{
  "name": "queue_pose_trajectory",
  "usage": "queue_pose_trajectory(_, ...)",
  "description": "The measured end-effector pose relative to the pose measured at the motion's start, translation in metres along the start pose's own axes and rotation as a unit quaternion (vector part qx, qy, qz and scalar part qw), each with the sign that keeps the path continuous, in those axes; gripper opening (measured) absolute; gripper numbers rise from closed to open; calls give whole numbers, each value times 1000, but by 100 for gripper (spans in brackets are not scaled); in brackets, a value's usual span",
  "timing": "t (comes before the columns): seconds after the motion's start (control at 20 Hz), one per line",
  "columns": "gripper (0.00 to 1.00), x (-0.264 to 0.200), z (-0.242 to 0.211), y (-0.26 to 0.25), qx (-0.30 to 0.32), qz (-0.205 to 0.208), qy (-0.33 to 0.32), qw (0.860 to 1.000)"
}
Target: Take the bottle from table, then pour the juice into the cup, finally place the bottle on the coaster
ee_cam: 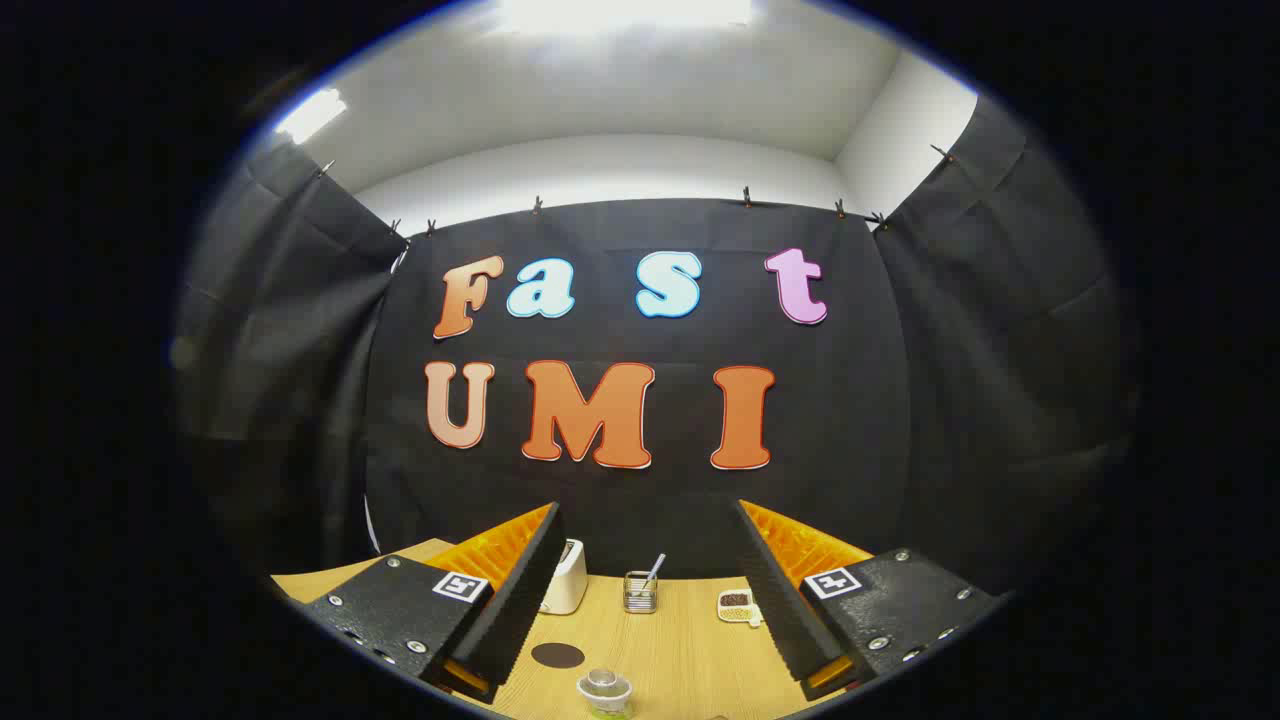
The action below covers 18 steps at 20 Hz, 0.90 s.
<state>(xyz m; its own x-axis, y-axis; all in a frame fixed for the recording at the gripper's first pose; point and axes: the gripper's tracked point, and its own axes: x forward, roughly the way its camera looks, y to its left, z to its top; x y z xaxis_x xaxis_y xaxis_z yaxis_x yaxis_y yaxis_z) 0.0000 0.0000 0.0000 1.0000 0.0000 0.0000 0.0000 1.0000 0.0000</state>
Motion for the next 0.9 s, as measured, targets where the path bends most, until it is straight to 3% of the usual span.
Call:
queue_pose_trajectory(0.45, 99, -7, 10, 11, 5, 28, -12, 1000)
queue_pose_trajectory(0.9, 99, -17, 23, 9, -9, 17, -31, 999)
